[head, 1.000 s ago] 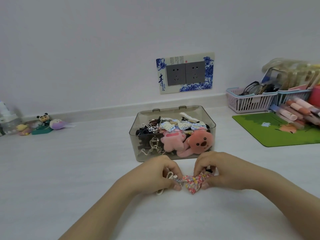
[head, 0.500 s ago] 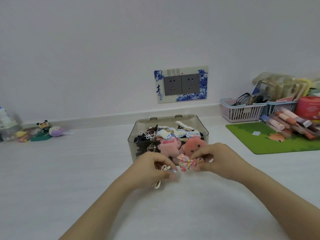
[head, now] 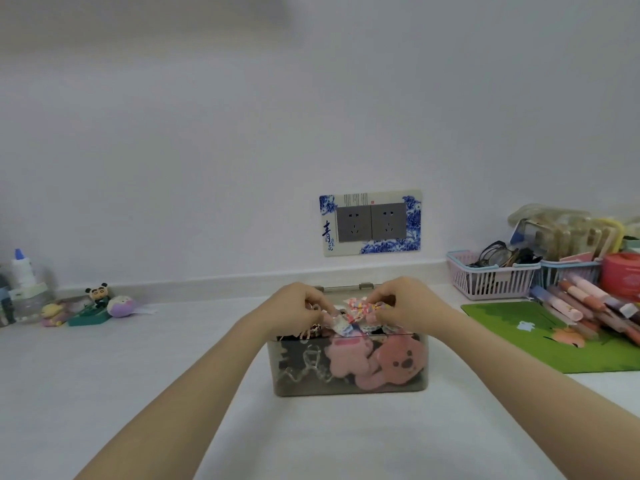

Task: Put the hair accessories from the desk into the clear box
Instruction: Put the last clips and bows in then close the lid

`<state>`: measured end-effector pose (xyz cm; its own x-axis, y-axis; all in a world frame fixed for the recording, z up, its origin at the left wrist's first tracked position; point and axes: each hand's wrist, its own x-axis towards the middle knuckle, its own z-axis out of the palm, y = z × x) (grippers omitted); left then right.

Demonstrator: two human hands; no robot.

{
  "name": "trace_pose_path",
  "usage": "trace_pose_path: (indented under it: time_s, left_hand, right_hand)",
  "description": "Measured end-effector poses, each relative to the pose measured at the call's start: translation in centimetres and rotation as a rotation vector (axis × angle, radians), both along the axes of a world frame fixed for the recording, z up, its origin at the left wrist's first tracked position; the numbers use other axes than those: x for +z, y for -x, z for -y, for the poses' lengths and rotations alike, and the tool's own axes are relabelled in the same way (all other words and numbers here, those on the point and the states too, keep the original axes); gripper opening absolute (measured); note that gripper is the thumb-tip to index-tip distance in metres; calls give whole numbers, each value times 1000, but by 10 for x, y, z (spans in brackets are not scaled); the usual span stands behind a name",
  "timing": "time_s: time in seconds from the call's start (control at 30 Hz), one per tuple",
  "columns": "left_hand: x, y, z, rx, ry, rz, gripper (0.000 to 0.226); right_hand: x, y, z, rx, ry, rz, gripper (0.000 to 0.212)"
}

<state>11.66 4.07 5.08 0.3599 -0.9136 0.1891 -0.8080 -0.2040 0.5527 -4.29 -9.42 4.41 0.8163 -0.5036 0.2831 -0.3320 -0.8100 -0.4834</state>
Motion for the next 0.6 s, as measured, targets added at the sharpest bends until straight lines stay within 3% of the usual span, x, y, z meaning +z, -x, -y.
trace_pose_path:
  time_s: [0.03,0.17,0.33,0.4,0.5,0.6]
  left_hand:
    - [-1,-4,1,-8,-33,21,10]
    - [-1,-16,2,-50,-69,59,16]
    - [2,-30,7,79,120,-45,18]
    - [1,-36,13,133,137,-42,19]
    - [-1,-45,27,188,133,-27,22]
    - [-3,-58,44,288,-6,-17,42]
  right_hand:
    - [0,-2,2,23,7,-58,20]
    - [-2,-8,11,29,14,-54,45]
    - [1,-16,23,-18,-10,7,22]
    - [1,-22,30,-65,-45,44,23]
    - [-6,-40,46,-160,-31,6,33]
    - [-9,-55,60,-303,-65,-61,52]
